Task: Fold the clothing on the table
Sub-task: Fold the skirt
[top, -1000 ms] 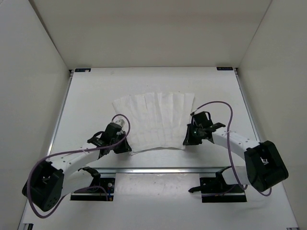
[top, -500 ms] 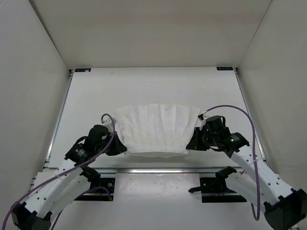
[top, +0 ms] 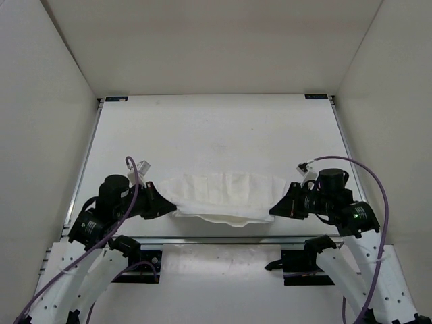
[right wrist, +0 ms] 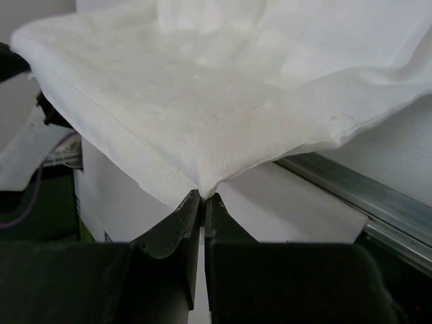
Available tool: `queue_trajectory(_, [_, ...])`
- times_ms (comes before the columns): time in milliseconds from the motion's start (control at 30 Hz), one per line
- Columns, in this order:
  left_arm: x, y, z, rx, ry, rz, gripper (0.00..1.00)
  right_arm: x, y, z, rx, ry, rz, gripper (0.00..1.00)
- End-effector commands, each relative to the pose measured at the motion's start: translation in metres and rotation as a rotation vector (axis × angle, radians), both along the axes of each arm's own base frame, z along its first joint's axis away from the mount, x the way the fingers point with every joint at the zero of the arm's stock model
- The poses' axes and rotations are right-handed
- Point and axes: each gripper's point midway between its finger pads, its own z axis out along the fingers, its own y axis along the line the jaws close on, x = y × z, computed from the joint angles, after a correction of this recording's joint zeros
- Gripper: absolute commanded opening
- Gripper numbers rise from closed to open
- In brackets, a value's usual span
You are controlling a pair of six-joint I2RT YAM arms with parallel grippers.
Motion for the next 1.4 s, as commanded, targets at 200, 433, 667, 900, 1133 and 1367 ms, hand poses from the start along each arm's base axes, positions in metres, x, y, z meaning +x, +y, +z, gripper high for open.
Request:
queue_trajectory(200, [0.06,-0.002,-0.002,-0.11,-0.053,0.18,0.0,0.055,0.005,0.051,0.366,-0.127,-0.15,0.01])
queue_trajectory(433, [0.072,0.012,0.006,-0.165,-0.109,0.318,0.0,0.08,0.002,0.055,0.45,-0.16,-0.254,0.0])
queue_trajectory(667, [0.094,0.016,0.021,-0.223,-0.159,0.391,0.0,0.093,-0.003,0.067,0.433,-0.172,-0.315,0.0])
queue_trajectory(900, [0.084,0.018,0.039,-0.195,-0.187,0.375,0.0,0.088,-0.019,0.083,0.337,-0.229,-0.394,0.0])
queue_trajectory(1133, [0.068,0.015,0.033,-0.263,-0.161,0.372,0.0,0.074,-0.021,0.079,0.394,-0.248,-0.459,0.0])
queue_trajectory(1367, [0.102,0.017,0.006,-0.268,-0.113,0.446,0.0,0.095,-0.019,0.054,0.448,-0.189,-0.489,0.0])
